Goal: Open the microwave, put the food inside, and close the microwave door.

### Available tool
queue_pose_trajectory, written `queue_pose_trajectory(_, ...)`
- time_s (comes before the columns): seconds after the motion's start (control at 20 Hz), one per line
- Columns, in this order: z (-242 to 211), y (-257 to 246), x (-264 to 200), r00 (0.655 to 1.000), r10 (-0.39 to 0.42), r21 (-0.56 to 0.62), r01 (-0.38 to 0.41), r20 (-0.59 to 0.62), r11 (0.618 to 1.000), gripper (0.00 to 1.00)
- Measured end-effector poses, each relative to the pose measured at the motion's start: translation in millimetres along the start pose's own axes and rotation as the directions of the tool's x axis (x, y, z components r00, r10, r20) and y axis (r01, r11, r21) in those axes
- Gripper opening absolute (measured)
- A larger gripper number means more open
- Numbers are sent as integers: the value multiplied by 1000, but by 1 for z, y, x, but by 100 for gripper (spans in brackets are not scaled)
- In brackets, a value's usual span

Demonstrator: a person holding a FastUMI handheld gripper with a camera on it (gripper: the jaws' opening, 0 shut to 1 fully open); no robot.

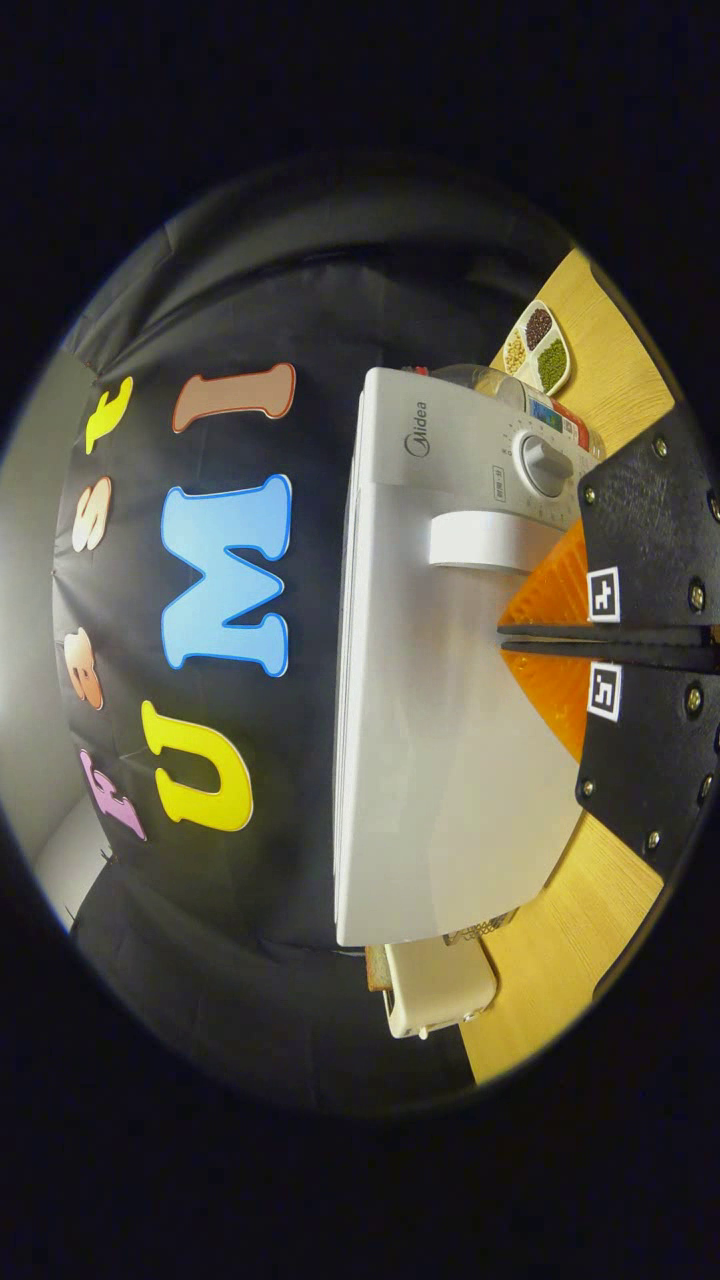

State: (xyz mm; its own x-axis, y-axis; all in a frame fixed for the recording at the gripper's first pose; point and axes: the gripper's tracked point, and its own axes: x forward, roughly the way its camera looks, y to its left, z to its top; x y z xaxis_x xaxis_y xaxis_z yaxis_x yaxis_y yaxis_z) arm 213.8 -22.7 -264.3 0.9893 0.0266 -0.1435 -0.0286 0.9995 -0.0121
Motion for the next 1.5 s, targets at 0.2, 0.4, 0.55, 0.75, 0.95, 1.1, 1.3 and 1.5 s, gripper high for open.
queue_pose_trajectory(0.2, -8, -9, 5, 998, -63, -47, 64, 23, 997, 0)
queue_pose_trajectory(0.4, -11, -3, 8, 999, -36, -4, 36, -17, 999, 1)
queue_pose_trajectory(0.55, -4, 7, -14, 998, 23, 46, -20, -65, 999, 1)
queue_pose_trajectory(0.75, 32, 26, -69, 998, 51, 25, -50, -31, 998, 1)
queue_pose_trajectory(0.95, 69, 49, -122, 998, 61, 7, -62, 16, 998, 2)
queue_pose_trajectory(1.1, 94, 64, -153, 998, 58, 46, -59, 17, 997, 4)
queue_pose_trajectory(1.3, 135, 71, -184, 998, -10, 72, 5, 66, 997, 11)
queue_pose_trajectory(1.5, 176, 88, -210, 993, -14, 73, 6, 116, 997, 56)
